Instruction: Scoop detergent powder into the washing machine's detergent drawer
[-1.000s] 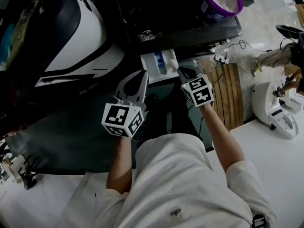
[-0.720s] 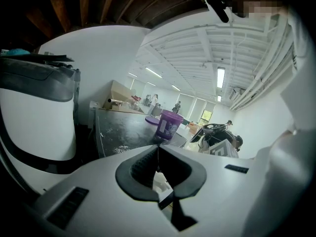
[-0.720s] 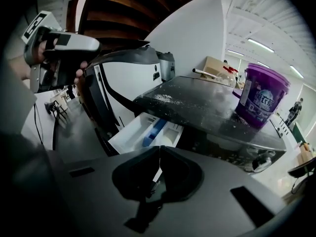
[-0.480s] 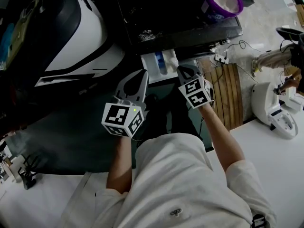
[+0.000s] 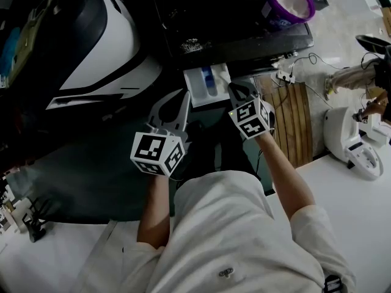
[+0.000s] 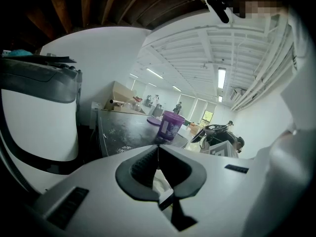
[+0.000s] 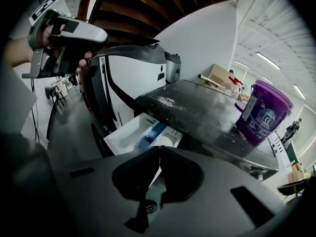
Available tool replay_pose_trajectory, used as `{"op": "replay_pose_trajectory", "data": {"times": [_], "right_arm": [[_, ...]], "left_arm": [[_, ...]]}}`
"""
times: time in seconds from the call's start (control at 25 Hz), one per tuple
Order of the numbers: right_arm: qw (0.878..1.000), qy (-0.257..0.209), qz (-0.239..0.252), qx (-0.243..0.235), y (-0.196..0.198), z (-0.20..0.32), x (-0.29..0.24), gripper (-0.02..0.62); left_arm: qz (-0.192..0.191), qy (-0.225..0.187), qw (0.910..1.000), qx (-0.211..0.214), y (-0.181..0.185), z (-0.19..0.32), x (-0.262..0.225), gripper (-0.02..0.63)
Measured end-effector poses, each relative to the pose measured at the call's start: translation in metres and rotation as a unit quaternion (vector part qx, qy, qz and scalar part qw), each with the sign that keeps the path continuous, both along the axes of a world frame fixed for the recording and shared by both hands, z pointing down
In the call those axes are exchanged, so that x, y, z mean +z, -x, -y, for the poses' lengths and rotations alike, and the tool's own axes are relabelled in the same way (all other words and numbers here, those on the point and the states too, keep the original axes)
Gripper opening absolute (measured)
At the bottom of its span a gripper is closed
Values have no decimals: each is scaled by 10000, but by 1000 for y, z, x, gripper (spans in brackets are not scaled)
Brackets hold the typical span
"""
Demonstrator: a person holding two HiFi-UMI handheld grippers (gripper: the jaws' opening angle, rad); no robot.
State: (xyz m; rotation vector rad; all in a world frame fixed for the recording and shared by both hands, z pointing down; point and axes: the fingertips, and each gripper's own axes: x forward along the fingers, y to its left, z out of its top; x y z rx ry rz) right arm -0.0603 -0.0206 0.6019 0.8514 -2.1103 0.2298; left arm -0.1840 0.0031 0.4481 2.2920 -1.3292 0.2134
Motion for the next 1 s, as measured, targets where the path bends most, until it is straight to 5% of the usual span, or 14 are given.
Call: {"op": "replay_pose_trajectory", "data": {"times": [1.0], "right_arm": [[9777, -1195, -1377, -1043, 16, 5, -8, 11]], "left_arm": [[-31, -10, 10000, -4, 10, 4, 1, 20]]}}
